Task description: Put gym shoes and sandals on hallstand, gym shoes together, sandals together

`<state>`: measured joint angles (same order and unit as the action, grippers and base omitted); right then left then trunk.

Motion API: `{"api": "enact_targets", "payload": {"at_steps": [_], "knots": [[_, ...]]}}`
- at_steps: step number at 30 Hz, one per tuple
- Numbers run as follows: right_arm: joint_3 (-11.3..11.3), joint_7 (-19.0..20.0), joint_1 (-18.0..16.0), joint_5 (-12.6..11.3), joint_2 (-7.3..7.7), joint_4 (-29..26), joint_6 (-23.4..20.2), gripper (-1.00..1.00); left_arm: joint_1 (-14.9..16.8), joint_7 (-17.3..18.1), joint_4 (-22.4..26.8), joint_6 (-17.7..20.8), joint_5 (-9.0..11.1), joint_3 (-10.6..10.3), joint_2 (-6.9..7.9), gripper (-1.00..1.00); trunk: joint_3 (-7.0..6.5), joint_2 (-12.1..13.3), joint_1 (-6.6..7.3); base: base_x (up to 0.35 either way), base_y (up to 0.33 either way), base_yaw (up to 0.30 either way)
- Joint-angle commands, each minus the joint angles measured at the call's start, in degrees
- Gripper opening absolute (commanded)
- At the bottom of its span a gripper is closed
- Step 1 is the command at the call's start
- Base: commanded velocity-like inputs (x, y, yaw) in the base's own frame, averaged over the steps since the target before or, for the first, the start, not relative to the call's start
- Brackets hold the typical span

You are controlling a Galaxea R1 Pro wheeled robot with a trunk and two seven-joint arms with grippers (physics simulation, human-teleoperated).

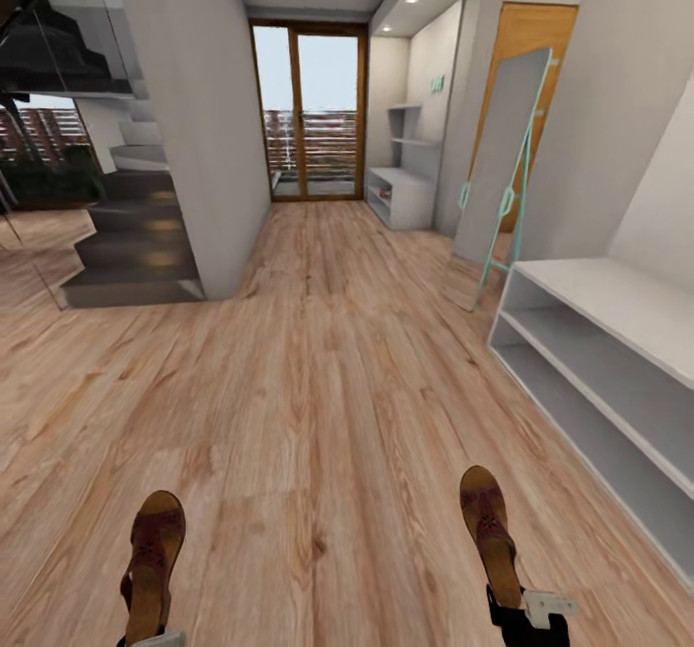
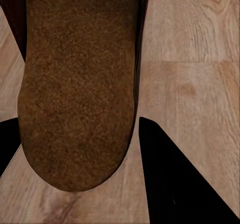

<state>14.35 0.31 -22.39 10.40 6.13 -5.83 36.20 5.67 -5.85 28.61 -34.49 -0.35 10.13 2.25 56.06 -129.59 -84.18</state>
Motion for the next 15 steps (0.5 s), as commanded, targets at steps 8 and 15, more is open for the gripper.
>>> {"api": "enact_targets", "payload": {"at_steps": [8, 15], "knots": [[0.52, 0.13, -0.02, 0.41, 0.03, 0.03, 0.21, -1.0, 0.05, -0.22, -0.04, -0.14, -0.26, -0.03, -0.01, -1.0, -0.35, -0.02, -0.02, 0.336, 0.0, 0.245], [0.52, 0.13, -0.02, 0.41, 0.03, 0.03, 0.24, -1.0, 0.05, -0.22, -0.04, -0.14, -0.26, -0.03, -0.02, -1.0, -0.81, -0.02, -0.02, 0.337, 0.0, 0.196]]}}
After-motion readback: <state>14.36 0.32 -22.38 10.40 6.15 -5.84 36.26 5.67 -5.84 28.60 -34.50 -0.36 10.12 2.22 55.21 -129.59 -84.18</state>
